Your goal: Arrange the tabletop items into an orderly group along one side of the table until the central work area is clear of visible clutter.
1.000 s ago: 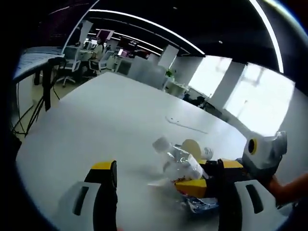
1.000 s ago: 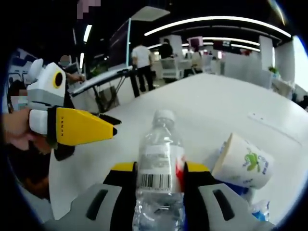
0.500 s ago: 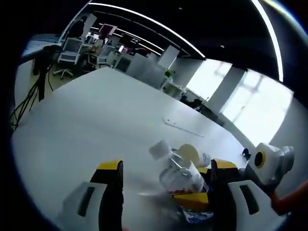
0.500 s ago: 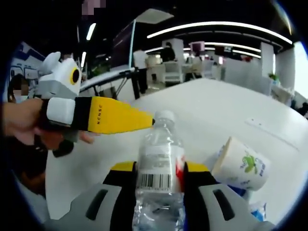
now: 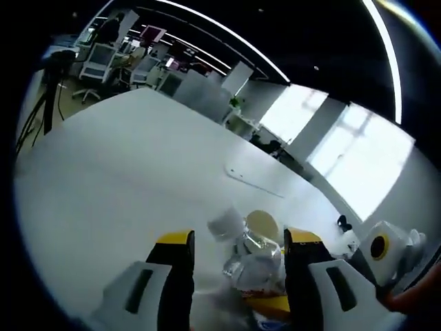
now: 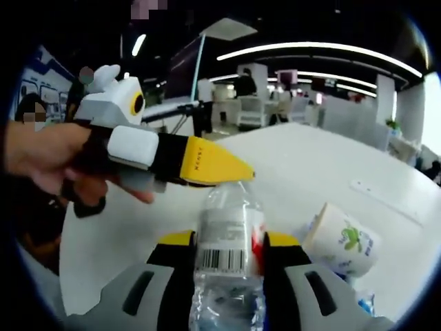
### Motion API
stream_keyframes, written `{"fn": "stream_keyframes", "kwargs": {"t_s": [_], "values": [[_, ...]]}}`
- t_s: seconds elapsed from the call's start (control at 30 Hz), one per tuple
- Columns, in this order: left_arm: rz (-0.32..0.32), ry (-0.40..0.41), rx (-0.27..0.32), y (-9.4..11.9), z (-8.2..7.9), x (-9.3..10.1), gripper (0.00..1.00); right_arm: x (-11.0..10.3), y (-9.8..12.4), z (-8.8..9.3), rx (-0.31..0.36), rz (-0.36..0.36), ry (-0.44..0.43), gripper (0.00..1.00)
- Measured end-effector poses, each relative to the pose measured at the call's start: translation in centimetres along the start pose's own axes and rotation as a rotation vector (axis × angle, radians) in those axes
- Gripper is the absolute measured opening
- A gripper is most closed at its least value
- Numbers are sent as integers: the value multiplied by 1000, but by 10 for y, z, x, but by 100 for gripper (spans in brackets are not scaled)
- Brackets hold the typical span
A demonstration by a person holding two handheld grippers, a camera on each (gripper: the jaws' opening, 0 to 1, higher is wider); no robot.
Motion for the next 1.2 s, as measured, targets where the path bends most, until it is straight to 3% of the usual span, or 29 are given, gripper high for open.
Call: {"fn": "stream_keyframes", "kwargs": {"t_s": [0.27,0.57,0.7,1.2], "values": [[28,4,-18,-7,-1,6,37,-3,3,-1,14,-9,22,34],[44,-12,-4,-7,-7,14,31,0,7,-3,21,2,9,34],[59,19,18,-4,-14,17,26,0,11,-6,25,7,-2,34],[63,-136,42,20,-32,43,22,-14,18,-17,47,8,-58,34]]}}
Point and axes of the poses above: the point that each gripper's makers call its tool centre point, and the gripper's own axes: y roughly backward along the fingers, x roughly to its right, z roughly out of its underside, the point moved 3 cm from there along y, roughly backward along the fingers, and after that the axes turned 6 degrees about -y, right-handed, at the moved point
